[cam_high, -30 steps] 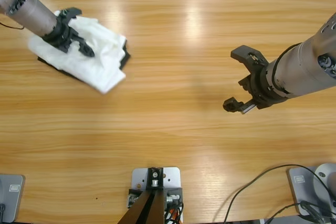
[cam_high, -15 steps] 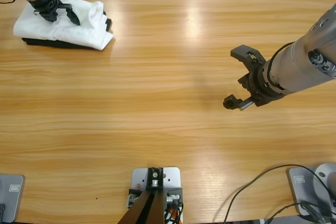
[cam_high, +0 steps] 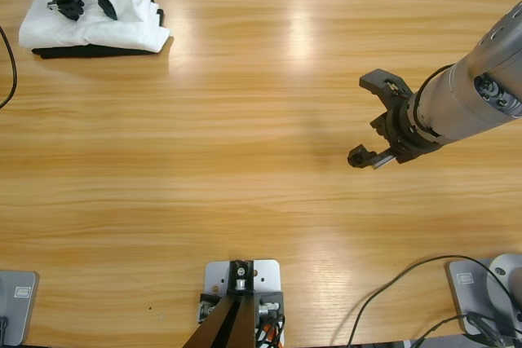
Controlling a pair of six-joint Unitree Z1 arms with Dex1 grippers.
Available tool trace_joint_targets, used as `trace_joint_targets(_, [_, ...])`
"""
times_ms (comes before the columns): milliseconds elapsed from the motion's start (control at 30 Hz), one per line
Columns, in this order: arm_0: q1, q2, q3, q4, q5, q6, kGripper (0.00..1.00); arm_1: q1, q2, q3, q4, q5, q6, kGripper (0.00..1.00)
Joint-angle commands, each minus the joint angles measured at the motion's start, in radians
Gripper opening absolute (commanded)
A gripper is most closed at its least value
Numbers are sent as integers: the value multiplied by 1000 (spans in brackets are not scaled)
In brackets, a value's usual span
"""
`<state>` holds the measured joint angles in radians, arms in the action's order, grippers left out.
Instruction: Fold clothes
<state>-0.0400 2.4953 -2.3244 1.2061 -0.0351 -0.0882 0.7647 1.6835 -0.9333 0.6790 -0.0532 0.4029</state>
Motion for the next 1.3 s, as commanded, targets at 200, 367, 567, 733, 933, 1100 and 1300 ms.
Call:
trace_joint_targets(200, [43,-237,-4,178,43,-1,991,-10,-145,-71,203,-152,-27,1000])
trace_joint_targets(367, [36,-461,203,181,-25,-13,991,-8,-248,-66,241,-92,-3,1000])
trace_joint_targets(567, [-31,-909,798,-68,-49,25,991,-8,-377,15,234,-50,-35,1000])
trace_joint_targets(733, [-116,-1182,1075,-120,-48,25,991,-8,-499,62,237,-82,-47,1000])
trace_joint_targets(933, [-164,-1358,1282,-139,-74,-12,993,-48,-470,55,243,-93,-42,1000])
trace_joint_targets(1100, [-200,-1483,1453,-253,-97,-11,986,-219,-495,49,238,-100,-55,1000])
trace_joint_targets(1300, [-286,-1424,1471,-293,-131,-59,982,-274,-554,-8,225,-188,-284,982])
